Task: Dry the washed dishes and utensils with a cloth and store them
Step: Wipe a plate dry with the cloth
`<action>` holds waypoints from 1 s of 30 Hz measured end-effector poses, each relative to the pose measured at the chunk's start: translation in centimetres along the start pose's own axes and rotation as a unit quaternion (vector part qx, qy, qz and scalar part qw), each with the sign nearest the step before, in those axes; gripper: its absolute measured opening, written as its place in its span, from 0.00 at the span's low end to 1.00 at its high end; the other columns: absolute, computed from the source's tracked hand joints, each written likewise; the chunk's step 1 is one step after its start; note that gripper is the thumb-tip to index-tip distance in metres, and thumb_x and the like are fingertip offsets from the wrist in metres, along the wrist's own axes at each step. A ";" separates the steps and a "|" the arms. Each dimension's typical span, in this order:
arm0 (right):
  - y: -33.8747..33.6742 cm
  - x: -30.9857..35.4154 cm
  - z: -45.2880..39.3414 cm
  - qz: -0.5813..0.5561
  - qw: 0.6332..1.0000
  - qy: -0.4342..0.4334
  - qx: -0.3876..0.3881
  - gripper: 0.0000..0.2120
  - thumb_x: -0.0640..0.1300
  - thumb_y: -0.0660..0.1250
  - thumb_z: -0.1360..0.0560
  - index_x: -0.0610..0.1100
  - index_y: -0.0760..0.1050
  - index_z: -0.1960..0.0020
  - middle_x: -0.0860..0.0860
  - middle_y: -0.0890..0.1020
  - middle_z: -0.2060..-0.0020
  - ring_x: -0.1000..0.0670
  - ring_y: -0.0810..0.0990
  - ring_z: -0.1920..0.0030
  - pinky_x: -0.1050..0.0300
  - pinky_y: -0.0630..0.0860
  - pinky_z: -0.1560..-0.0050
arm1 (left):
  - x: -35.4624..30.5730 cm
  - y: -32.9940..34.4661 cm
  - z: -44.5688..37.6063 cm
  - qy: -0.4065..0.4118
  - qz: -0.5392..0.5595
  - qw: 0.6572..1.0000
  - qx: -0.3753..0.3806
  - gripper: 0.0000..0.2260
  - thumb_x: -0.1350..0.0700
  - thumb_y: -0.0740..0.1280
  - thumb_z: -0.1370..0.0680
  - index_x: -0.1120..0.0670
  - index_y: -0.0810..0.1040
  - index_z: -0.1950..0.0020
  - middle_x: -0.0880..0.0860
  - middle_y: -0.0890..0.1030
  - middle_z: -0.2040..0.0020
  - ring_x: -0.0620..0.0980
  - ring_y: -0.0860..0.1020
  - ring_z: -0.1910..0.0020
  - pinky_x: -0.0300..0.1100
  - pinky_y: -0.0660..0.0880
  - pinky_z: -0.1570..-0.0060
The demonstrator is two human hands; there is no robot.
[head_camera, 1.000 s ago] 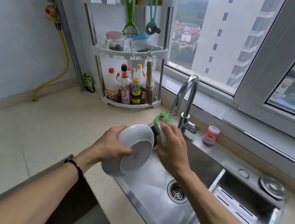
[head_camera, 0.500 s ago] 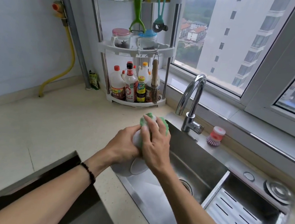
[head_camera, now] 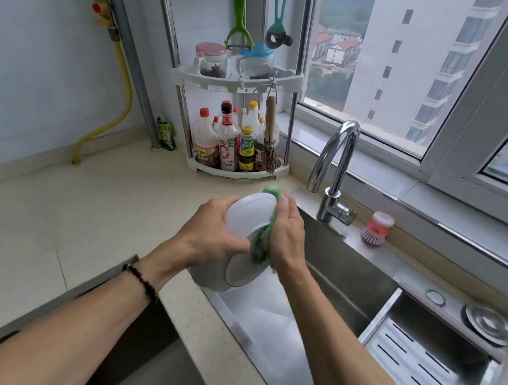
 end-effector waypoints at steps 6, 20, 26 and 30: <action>2.8 0.8 2.3 -0.003 0.999 -0.032 0.016 0.22 0.59 0.52 0.20 0.62 0.70 0.29 0.53 0.65 0.25 0.53 0.58 0.24 0.49 0.55 0.23 | 0.2 -0.8 0.1 -0.007 -0.014 1.000 -0.005 0.30 0.53 0.78 0.41 0.49 0.78 0.39 0.50 0.83 0.48 0.51 0.82 0.51 0.51 0.82 0.51; 0.5 -4.2 1.8 -0.167 0.968 0.185 -0.028 0.18 0.57 0.59 0.21 0.51 0.81 0.62 0.43 0.84 0.55 0.43 0.83 0.52 0.49 0.79 0.57 | -2.0 -3.1 1.7 0.059 0.026 0.997 0.035 0.25 0.64 0.78 0.35 0.49 0.79 0.42 0.49 0.82 0.50 0.46 0.82 0.52 0.37 0.79 0.59; -1.0 -3.9 1.6 -0.109 0.987 0.118 -0.025 0.26 0.65 0.59 0.32 0.40 0.73 0.65 0.42 0.73 0.68 0.45 0.74 0.65 0.50 0.71 0.61 | -0.6 -2.3 2.2 -0.013 0.029 0.988 0.152 0.30 0.46 0.79 0.39 0.48 0.80 0.38 0.50 0.85 0.47 0.50 0.84 0.48 0.47 0.82 0.50; 0.1 -0.5 0.6 0.032 0.998 0.015 0.055 0.37 0.66 0.58 0.31 0.27 0.72 0.62 0.42 0.74 0.70 0.47 0.72 0.69 0.49 0.70 0.63 | -1.8 -1.4 1.5 -0.032 -0.082 0.983 0.161 0.24 0.51 0.82 0.36 0.49 0.80 0.43 0.49 0.84 0.50 0.50 0.83 0.52 0.47 0.81 0.50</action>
Point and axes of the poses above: each hand's wrist, its own z-axis away from the middle knuckle, its own y-axis out of the palm, x = y × z, the point moved 10 cm from there along -z, towards the middle knuckle
